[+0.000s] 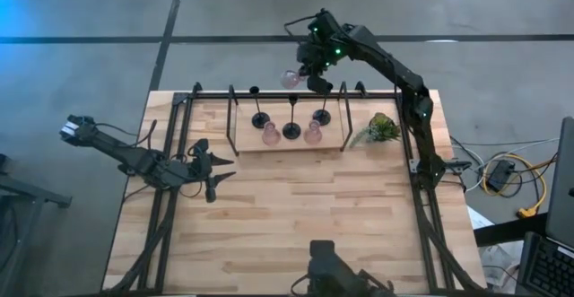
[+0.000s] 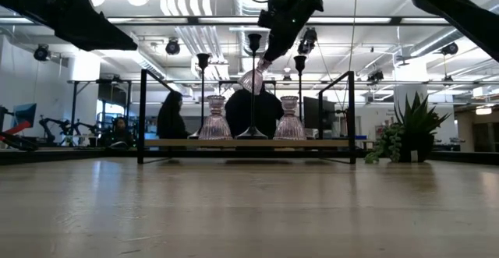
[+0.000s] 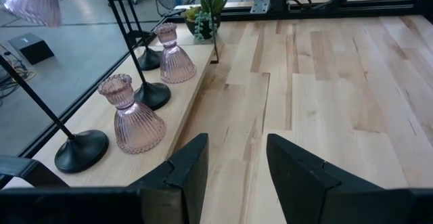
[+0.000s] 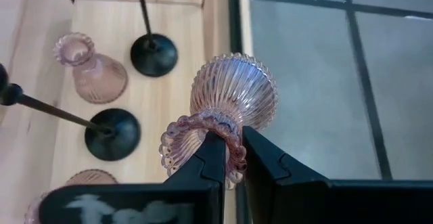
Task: Pick & Place candle stick holders
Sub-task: Put the pink candle holder on the shelf
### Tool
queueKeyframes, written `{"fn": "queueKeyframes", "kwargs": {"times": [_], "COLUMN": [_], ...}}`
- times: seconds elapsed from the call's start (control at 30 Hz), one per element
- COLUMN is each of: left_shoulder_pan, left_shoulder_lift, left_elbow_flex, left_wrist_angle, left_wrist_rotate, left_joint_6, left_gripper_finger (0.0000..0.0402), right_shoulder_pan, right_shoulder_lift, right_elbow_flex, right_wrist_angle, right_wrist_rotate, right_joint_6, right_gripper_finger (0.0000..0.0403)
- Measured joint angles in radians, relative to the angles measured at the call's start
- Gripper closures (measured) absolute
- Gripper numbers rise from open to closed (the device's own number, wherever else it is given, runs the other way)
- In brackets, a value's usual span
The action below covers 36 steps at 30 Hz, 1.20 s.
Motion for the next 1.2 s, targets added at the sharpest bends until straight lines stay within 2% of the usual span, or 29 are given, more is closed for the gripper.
{"fn": "queueKeyframes", "kwargs": {"times": [0.57,1.2], "left_shoulder_pan": [0.0,0.0], "left_shoulder_lift": [0.0,0.0], "left_elbow_flex": [-0.001,-0.001], "left_wrist_angle": [0.0,0.0], "left_wrist_rotate": [0.0,0.0], "left_joint_6": [0.0,0.0], "left_gripper_finger": [0.0248,0.0248], "right_shoulder_pan": [0.037,0.066], "right_shoulder_lift": [0.035,0.035], "right_elbow_flex": [-0.007,-0.094], "right_wrist_angle": [-0.041,-0.035], "right_wrist_rotate": [0.023,0.091], "right_joint_6": [-0.009,-0.027], "right_gripper_finger": [0.0383,0.0383]}}
